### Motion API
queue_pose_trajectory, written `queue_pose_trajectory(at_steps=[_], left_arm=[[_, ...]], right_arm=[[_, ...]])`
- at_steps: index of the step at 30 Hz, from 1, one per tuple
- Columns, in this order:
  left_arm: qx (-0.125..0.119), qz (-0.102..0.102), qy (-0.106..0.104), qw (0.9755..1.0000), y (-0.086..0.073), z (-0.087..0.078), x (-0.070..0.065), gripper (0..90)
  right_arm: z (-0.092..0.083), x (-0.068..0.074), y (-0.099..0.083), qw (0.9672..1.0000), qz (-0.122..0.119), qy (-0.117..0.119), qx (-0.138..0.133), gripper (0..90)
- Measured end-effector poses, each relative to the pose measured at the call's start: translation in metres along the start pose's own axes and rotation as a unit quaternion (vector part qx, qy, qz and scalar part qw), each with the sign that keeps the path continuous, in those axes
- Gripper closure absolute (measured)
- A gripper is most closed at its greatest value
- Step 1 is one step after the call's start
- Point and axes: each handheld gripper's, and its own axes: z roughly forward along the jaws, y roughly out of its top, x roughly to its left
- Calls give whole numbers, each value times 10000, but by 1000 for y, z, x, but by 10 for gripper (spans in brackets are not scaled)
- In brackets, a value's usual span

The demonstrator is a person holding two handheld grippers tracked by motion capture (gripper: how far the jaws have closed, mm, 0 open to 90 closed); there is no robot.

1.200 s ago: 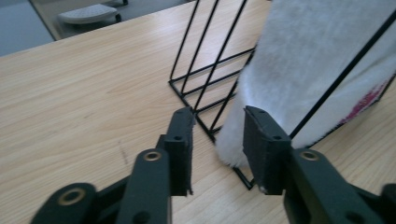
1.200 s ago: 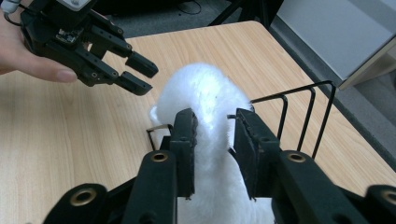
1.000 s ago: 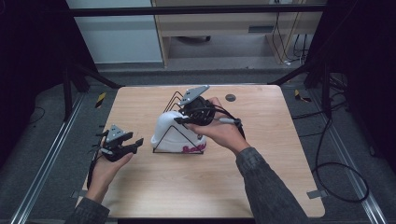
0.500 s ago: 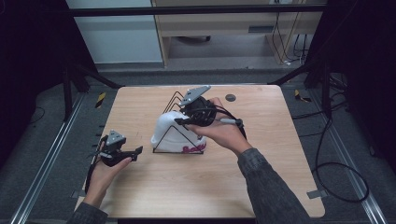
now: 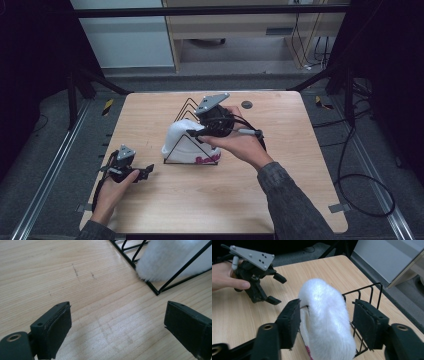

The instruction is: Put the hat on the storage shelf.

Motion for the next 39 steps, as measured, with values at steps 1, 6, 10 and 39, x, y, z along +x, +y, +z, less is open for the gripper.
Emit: queue_pose_trajectory(at_steps=[1, 6, 10, 39], left_arm=[[8, -1, 2, 10000, -1, 0, 0, 68], [43, -30, -20, 10000, -6, 3, 1, 61], [234, -15, 4, 9997, -7, 7, 0, 61], [325, -34, 20, 9995, -14, 11, -1, 2]], right_arm=[[-1, 0, 0, 10000, 5, -17, -22, 354], [-10, 0, -2, 9998, 79, -172, -101, 256], [-16, -1, -4, 9995, 126, -251, -147, 205], [-82, -26, -36, 9883, 570, -1339, -454, 88]])
